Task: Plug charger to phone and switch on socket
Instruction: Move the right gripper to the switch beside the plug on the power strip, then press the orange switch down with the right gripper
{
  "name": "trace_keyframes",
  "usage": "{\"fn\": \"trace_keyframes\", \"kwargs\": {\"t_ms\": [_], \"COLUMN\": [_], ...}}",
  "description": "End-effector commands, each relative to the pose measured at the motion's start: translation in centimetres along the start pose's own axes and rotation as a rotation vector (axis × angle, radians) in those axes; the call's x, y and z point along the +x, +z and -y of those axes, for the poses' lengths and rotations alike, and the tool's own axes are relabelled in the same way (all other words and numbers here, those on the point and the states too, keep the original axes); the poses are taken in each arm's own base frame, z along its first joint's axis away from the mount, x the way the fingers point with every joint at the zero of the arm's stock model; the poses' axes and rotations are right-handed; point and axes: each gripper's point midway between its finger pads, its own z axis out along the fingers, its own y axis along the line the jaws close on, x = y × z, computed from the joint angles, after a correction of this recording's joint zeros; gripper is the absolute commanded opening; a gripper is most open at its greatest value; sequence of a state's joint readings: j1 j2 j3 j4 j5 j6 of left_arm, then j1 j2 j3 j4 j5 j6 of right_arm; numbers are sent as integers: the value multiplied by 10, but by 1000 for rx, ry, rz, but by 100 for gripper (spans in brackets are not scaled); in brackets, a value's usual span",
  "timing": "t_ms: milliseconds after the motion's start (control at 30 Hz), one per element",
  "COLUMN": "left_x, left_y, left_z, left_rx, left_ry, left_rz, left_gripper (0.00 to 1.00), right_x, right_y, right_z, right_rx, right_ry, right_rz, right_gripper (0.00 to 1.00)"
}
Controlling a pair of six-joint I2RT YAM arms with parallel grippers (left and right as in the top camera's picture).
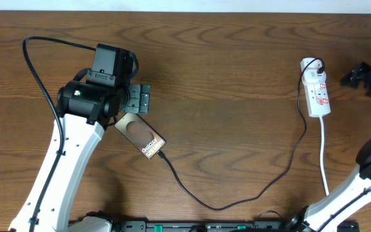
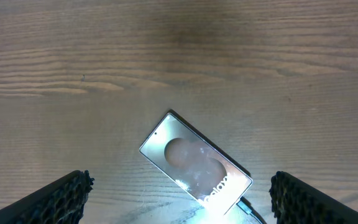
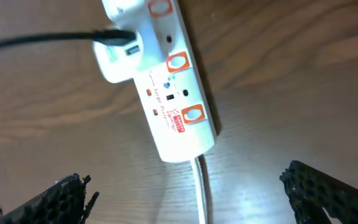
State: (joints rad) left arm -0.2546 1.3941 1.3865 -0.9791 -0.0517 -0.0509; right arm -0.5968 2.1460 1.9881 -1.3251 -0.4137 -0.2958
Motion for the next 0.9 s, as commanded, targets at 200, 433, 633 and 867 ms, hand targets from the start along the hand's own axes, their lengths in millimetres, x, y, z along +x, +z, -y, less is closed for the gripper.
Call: {"fn": "trace_keyframes", "kwargs": {"t_ms": [200,433,633,867], "left_x": [-4,-4,-4,-4], "left_y": [-6,-6,-6,-6], "left_z": [-1,-1,-1,-1], "left_rx": [-7,-7,-7,-7], "left_ry": [8,8,8,8], "left_rz": [21,21,21,21], "left_gripper": [94,94,94,94], "right_x": [-1,-6,-10,-14], "right_y": [54,78,84,87], "right_z": [-38,-49,-54,-58], "right_rx": [-213,-216,-211,-207], "right_ry": [-234,-282,-302,-323], "right_rz": [-52,-62,-56,-42], "right_gripper": [99,99,99,99]}}
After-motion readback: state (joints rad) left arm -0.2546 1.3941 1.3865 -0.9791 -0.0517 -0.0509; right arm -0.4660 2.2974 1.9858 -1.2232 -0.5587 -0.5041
